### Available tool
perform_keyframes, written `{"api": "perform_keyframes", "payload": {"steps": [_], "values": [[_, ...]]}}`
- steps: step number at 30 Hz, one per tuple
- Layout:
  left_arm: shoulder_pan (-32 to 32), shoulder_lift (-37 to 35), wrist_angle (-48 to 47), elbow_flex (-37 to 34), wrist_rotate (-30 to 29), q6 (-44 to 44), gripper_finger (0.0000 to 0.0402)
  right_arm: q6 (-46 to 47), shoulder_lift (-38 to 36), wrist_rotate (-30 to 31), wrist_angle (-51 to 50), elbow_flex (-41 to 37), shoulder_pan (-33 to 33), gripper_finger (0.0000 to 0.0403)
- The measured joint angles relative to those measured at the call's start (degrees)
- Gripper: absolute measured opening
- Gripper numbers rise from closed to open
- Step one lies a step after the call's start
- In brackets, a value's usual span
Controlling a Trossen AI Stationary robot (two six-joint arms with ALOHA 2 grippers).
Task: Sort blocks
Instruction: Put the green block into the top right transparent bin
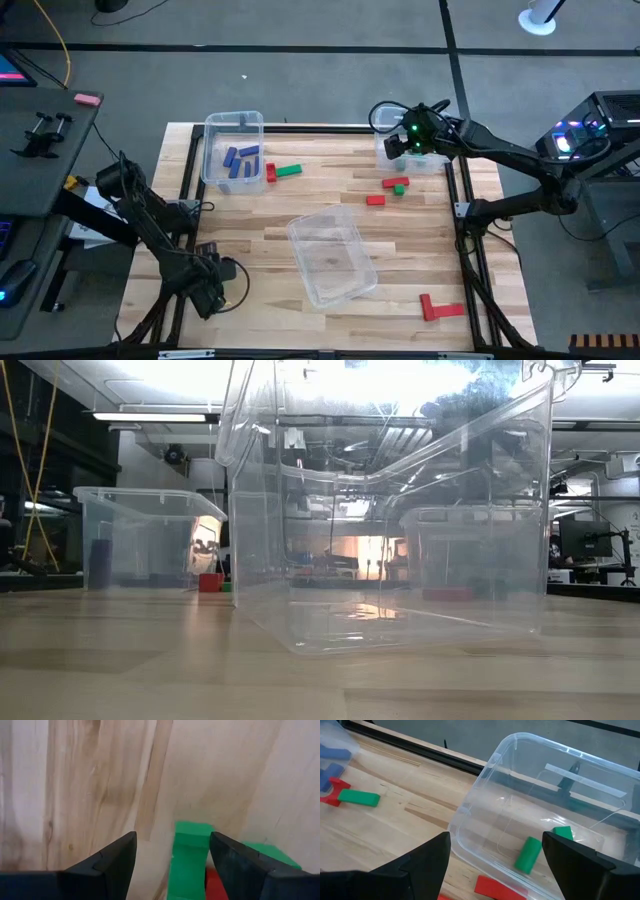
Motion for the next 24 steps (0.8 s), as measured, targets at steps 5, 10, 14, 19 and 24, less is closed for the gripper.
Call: {"api": "perform_keyframes", "payload": {"steps": [5,10,14,19,24], "values": [[-0.11,0.77,5.35,-0.75,-0.39,4.64,0.0241,0.05,0.0,-0.07,-0.02,0.0,0.01,0.0312],[0.09,0.63,6.82,-4.78,2.1,4.26,0.0241,0.04,0.0,-0.02,0.11,0.02,0.02,0.0312],[0.48,0.42,7.65,-5.91,2.62,3.74,0.0241,0.38,0.0,-0.02,0.11,0.02,0.02,0.0312],[0.85,0.2,10.33,-7.03,2.62,6.22,0.0241,0.65,0.0,-0.3,0.02,0.04,0.02,0.0312],[2.51,0.17,10.92,-7.74,3.62,5.56,0.024,0.68,0.0,-0.39,0.0,0.04,0.02,0.0312]]}}
